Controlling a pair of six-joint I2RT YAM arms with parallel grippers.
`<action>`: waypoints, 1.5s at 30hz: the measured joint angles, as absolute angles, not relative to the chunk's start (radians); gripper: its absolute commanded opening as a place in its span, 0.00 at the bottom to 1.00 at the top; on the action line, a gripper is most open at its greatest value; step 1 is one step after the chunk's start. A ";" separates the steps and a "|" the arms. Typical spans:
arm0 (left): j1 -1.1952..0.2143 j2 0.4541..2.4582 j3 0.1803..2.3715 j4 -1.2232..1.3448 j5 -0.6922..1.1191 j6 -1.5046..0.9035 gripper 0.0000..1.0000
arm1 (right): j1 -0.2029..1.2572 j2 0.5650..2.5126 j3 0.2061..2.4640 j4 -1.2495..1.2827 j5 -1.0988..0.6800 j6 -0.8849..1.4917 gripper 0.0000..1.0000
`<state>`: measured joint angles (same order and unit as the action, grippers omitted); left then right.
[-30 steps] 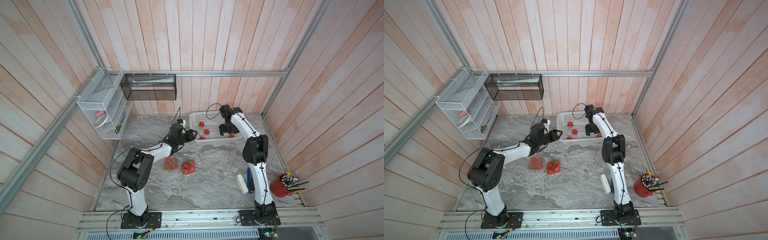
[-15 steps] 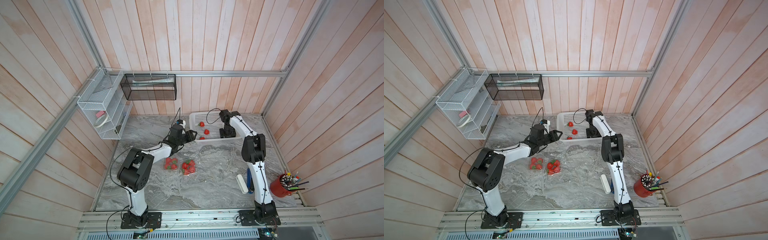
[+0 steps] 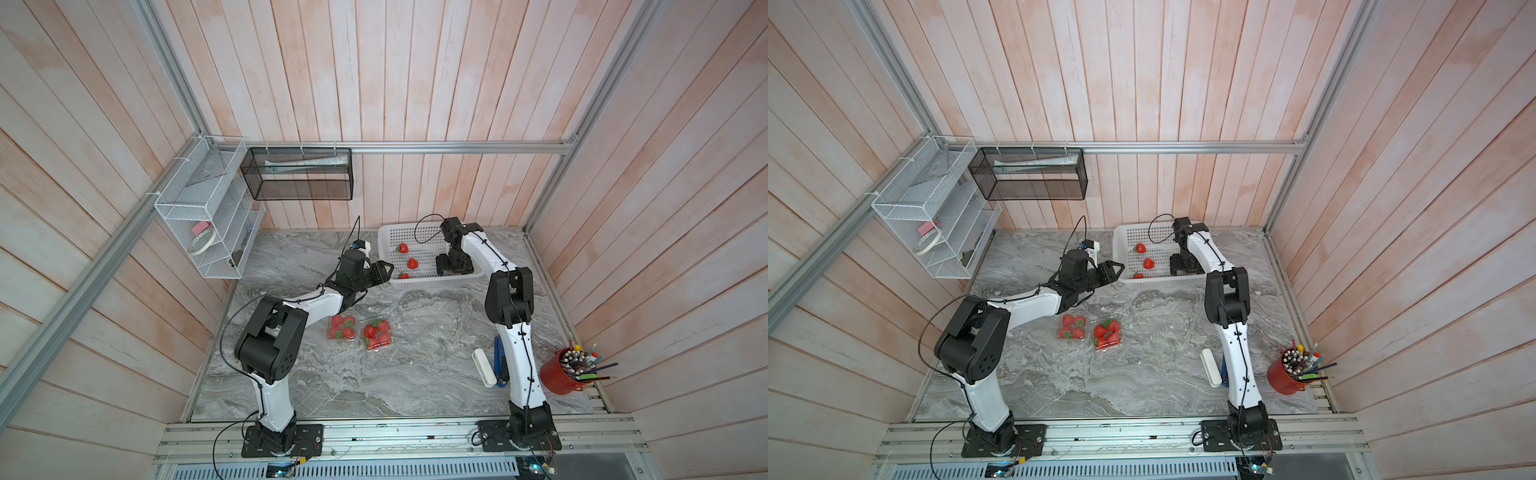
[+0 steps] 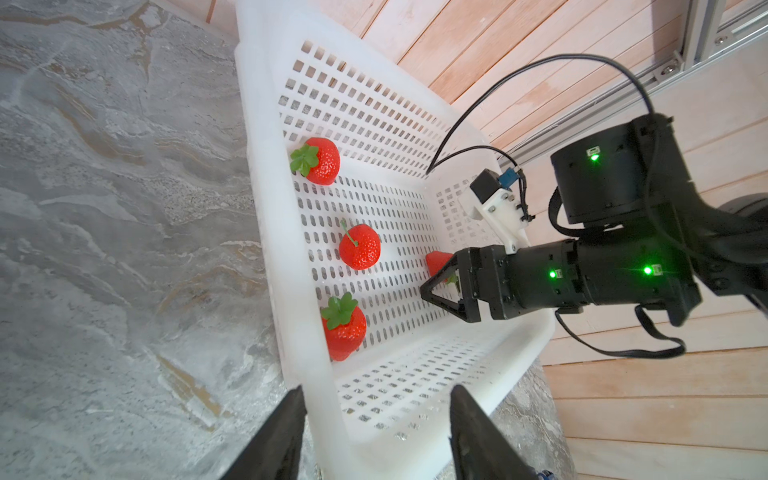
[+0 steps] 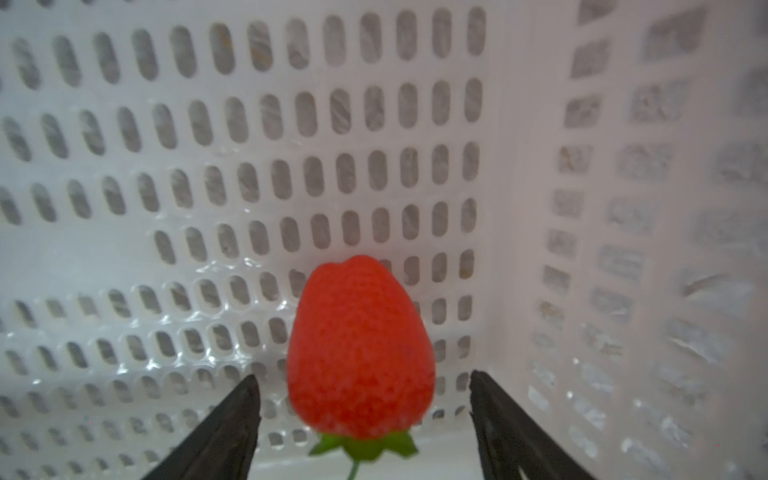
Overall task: Pack strawberries into containers
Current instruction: Pick up the strawberry from the basket, then place the strawberry in the packing box.
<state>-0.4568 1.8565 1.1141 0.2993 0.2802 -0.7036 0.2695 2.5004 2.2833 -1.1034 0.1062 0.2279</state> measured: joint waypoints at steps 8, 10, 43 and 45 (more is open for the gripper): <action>-0.458 1.856 1.114 0.299 0.280 -0.703 0.58 | 0.271 2.517 2.292 -1.024 0.074 0.247 0.55; -0.458 1.856 1.114 0.299 0.280 -0.703 0.58 | 0.271 2.519 2.292 -1.017 0.070 0.247 0.50; -0.439 1.476 0.983 0.215 0.129 -0.668 0.59 | 0.582 1.594 1.364 -0.730 0.040 0.375 0.24; -0.440 1.454 0.958 0.205 0.120 -0.673 0.59 | 0.635 1.544 1.241 -0.720 0.017 0.421 0.24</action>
